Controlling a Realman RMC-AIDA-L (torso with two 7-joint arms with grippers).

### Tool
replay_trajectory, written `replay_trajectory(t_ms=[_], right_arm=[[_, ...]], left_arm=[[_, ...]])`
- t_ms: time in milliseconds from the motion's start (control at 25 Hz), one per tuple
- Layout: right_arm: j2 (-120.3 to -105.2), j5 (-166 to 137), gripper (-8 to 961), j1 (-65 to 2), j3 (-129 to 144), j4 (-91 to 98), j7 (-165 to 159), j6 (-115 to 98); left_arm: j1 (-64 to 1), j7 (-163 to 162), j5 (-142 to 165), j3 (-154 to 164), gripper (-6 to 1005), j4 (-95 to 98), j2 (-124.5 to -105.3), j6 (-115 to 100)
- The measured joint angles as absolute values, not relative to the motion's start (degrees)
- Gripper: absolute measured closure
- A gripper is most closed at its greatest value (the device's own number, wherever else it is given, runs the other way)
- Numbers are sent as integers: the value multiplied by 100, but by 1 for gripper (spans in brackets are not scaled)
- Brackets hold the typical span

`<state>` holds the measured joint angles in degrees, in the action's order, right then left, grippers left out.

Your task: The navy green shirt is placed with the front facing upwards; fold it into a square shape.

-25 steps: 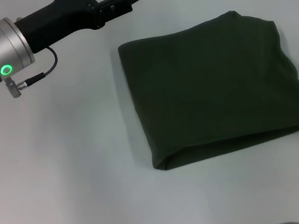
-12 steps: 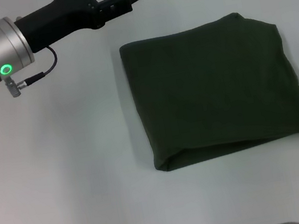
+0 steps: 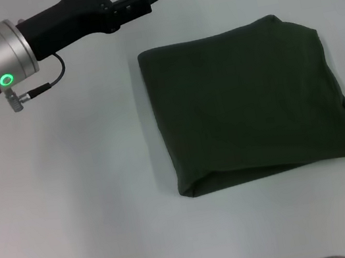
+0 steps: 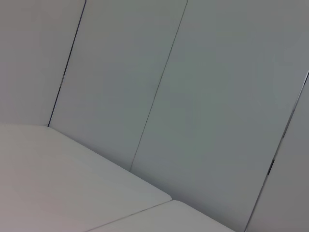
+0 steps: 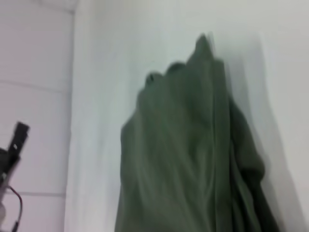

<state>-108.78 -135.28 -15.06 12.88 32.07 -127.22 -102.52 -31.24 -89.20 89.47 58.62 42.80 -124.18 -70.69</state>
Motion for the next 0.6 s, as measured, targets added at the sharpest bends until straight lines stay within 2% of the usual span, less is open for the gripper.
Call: replay_trajectory(t_ms=[240,400,600], right_arm=[[-10826,-13353,292,-1553,804,3452,-12579,-10657],[-10841,-12836,266,-1776,769,3470,-12316,-10877],[-10947,-12809,240,-2251,920,3350,-12122,-10571]], left_arm=[[-3117,-8914,8947,5859,90,4280,-12419,-7059],[-3135,-8905,8945,5854,90,4280,-12419,-7057],[-3139,-8831,8759,5852,89,4280,-12419,-7066]])
